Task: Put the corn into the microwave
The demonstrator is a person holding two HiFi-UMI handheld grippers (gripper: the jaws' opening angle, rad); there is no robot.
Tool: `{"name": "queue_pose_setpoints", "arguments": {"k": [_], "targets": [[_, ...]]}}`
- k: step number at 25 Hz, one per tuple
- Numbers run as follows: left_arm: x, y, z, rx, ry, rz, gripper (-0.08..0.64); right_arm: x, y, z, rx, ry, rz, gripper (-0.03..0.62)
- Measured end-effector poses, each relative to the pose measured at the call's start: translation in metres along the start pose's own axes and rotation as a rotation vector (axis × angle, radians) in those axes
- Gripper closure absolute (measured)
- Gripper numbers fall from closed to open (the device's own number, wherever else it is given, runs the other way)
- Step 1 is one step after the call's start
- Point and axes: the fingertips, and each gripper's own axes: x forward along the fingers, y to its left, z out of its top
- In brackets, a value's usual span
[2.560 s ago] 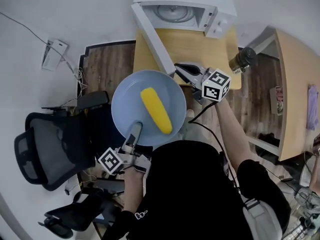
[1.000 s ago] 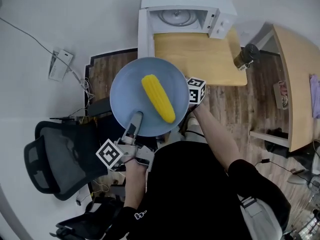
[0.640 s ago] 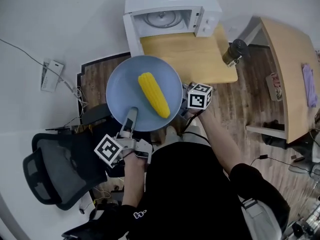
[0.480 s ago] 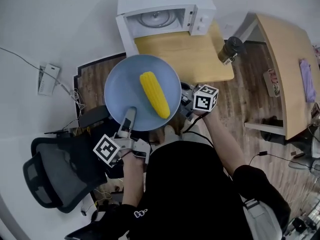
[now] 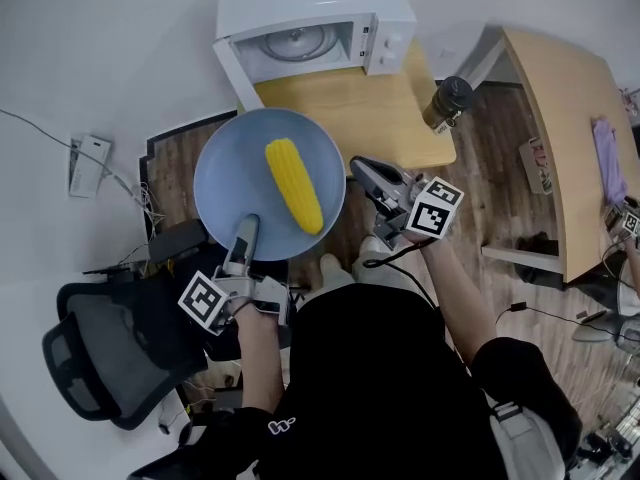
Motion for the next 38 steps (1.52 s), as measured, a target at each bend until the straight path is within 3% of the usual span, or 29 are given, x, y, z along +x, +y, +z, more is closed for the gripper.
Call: {"name": "queue_pose_setpoints", "arguments": {"k": [6,13,19,25,30,33,35,38], "targets": [[0.005,-0.002,-0.006,-0.001,0.001,-0.009,0.489,0.012,-0.012,-0.015,-0.054,0.063,-0.029,0.586],[0.006,-0.003,-0.007,-0.002,-0.011,-0.008,0.489,0.025,-0.020,-0.021,-0.029,0.070,-0.047,0.586],[0.009,-0.008,-0.007,-0.006,-0.006,-0.012,0.488,0.046,-0.028,-0.052,-0.075,0.168,-0.075,0.586],[0.026,-0.028,-0.015,-0.013,0.024,-0.038,0.485,0.060,-0.024,-0.090,-0.105,0.252,-0.036,0.586],[0.047,-0.052,-0.019,0.013,0.057,-0.066,0.482,0.063,-0.024,-0.103,-0.096,0.259,-0.039,0.586],[0.056,-0.056,-0.018,0.013,0.057,-0.068,0.482,0.065,-0.021,-0.116,-0.153,0.325,-0.021,0.586],[0.061,-0.057,-0.019,0.011,0.056,-0.063,0.480,0.061,-0.024,-0.110,-0.179,0.313,-0.044,0.586],[0.070,-0.058,-0.016,0.014,0.053,-0.053,0.476,0.042,-0.049,-0.080,-0.158,0.196,-0.164,0.586]]}}
